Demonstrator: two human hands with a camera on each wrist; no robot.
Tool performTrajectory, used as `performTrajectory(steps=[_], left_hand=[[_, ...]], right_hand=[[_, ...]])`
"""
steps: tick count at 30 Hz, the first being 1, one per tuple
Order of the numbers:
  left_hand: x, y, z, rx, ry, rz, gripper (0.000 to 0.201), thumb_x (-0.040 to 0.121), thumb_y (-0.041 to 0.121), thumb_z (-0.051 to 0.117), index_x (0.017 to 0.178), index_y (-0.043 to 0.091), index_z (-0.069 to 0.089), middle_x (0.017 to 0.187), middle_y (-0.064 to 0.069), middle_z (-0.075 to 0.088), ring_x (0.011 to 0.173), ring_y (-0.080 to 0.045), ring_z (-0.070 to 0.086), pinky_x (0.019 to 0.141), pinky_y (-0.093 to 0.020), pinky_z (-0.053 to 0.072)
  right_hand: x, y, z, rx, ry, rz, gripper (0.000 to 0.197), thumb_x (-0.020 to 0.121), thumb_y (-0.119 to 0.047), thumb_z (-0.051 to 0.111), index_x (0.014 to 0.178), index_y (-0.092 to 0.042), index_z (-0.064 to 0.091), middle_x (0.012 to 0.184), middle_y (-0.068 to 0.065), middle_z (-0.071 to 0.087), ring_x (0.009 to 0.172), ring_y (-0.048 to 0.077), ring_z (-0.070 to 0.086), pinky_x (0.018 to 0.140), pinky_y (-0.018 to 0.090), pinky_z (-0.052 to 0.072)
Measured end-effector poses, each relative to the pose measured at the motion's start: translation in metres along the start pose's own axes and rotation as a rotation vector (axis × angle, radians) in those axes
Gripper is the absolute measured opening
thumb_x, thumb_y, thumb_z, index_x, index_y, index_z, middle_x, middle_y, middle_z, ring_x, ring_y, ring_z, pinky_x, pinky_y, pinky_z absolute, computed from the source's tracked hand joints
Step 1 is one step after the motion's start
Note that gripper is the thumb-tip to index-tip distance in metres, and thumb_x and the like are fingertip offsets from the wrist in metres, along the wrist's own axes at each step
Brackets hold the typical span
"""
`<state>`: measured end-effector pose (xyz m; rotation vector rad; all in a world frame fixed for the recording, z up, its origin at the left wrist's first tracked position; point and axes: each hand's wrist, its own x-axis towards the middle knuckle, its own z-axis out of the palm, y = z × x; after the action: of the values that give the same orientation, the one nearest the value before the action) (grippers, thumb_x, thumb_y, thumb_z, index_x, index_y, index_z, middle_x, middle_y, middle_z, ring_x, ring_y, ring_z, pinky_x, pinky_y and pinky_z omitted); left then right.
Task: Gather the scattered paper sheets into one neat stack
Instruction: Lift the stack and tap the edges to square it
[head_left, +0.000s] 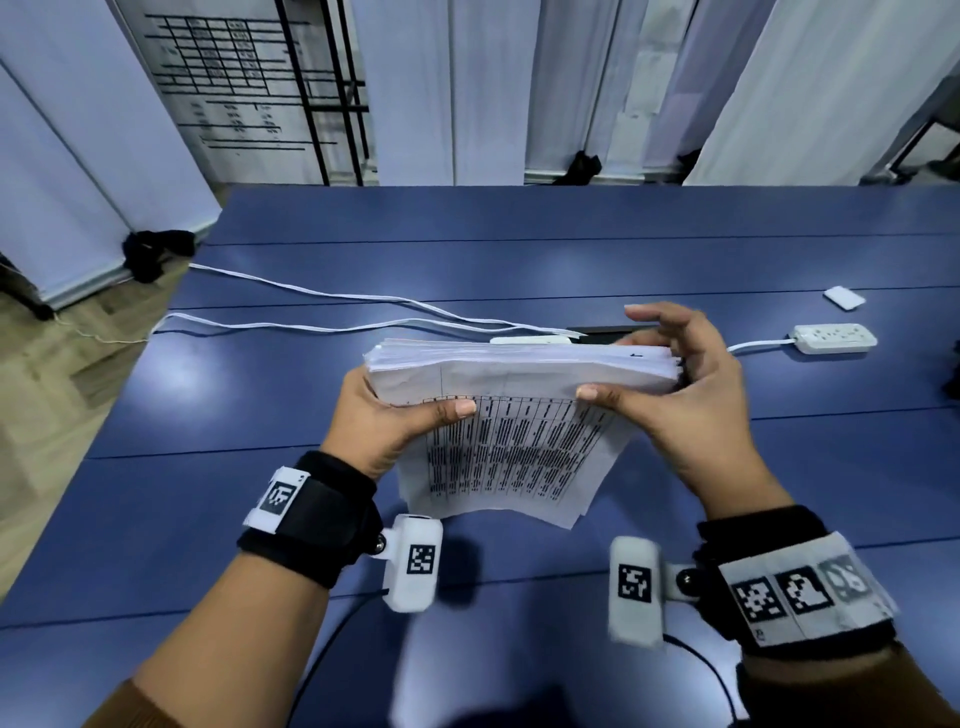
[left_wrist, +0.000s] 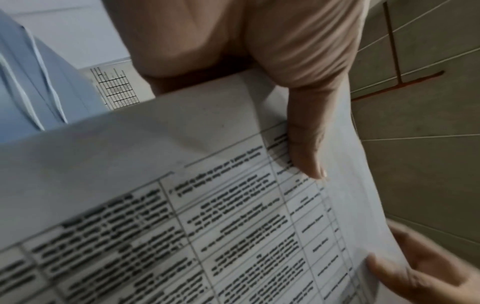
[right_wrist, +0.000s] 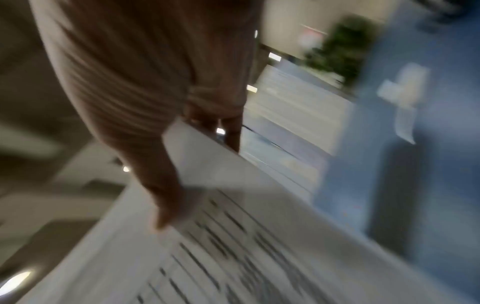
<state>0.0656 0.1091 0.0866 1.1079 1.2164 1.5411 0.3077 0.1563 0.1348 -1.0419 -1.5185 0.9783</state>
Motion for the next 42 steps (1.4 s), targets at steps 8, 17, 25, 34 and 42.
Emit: performTrajectory(steps=[8, 17, 25, 34, 42], left_hand=[[-0.003, -0.011, 0.008, -0.033, -0.05, -0.035, 0.048, 0.053, -0.015, 0.082, 0.086, 0.018, 0.076, 0.088, 0.002, 0.076, 0.083, -0.009, 0.07, 0.074, -0.022, 0.054], [-0.009, -0.055, -0.013, 0.004, -0.014, -0.206, 0.038, 0.043, -0.004, 0.086, 0.073, 0.013, 0.07, 0.073, 0.002, 0.07, 0.069, -0.013, 0.061, 0.065, -0.027, 0.056], [-0.028, -0.099, -0.074, -0.198, 0.293, -0.294, 0.078, 0.039, 0.014, 0.089, 0.112, 0.01, 0.061, 0.111, -0.008, 0.068, 0.095, -0.017, 0.064, 0.082, -0.03, 0.056], [-0.004, -0.048, -0.062, -0.191, 0.103, -0.179, 0.032, 0.052, -0.009, 0.073, 0.078, 0.008, 0.076, 0.08, -0.008, 0.075, 0.074, -0.018, 0.071, 0.065, -0.027, 0.058], [-0.01, -0.085, -0.076, 0.005, 0.068, -0.255, 0.09, 0.027, 0.028, 0.098, 0.105, -0.005, 0.066, 0.097, -0.013, 0.074, 0.085, -0.018, 0.071, 0.073, -0.026, 0.056]], right_hand=[[0.003, -0.052, 0.059, -1.279, -0.503, -0.374, 0.042, 0.086, -0.042, 0.06, 0.123, -0.029, 0.047, 0.114, -0.006, 0.061, 0.111, 0.024, 0.055, 0.087, 0.042, 0.035], [0.004, -0.059, 0.095, -1.131, -0.44, -0.552, 0.018, 0.074, -0.021, 0.066, 0.079, -0.025, 0.05, 0.076, -0.001, 0.069, 0.079, 0.03, 0.066, 0.046, 0.027, 0.016], [0.02, -0.009, -0.002, 0.103, -0.068, 0.085, 0.028, 0.072, 0.013, 0.072, 0.092, -0.007, 0.068, 0.066, -0.011, 0.071, 0.063, -0.001, 0.064, 0.061, 0.017, 0.054], [-0.024, 0.088, -0.02, 0.55, 0.066, 0.265, 0.029, 0.071, -0.005, 0.068, 0.098, -0.015, 0.069, 0.094, 0.001, 0.076, 0.09, 0.013, 0.071, 0.078, 0.023, 0.056], [-0.04, 0.137, -0.029, 0.376, -0.022, 0.457, 0.05, 0.059, -0.002, 0.077, 0.107, -0.002, 0.063, 0.092, 0.003, 0.076, 0.085, 0.014, 0.07, 0.073, 0.026, 0.057]])
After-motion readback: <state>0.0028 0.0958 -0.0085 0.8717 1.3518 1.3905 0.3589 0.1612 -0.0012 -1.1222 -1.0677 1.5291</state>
